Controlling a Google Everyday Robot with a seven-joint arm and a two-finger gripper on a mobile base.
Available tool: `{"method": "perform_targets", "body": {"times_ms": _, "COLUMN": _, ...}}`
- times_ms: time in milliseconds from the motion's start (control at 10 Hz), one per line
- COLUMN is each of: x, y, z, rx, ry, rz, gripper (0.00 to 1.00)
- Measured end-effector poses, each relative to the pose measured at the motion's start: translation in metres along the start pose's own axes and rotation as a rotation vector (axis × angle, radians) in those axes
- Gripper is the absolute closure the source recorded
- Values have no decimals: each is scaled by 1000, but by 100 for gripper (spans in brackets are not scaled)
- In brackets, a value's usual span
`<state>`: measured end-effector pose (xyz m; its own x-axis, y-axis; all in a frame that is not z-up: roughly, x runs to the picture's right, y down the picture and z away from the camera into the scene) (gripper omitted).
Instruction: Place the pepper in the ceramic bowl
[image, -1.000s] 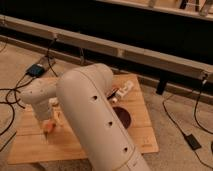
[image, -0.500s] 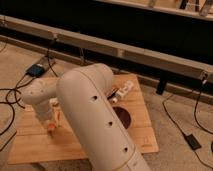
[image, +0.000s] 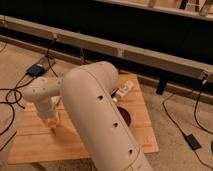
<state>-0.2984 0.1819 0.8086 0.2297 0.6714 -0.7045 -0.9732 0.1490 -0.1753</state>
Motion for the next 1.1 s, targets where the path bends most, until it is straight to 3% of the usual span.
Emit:
{"method": "perform_targets", "body": {"times_ms": 500, "x": 3, "y": -40, "z": -55, "rx": -33, "ry": -62, "rz": 21, "gripper": 100}}
{"method": "perform_targets", "body": {"times_ms": 1100, "x": 8, "y": -138, "z": -88, "rx": -13, "ry": -160, "rz": 91, "gripper": 100}}
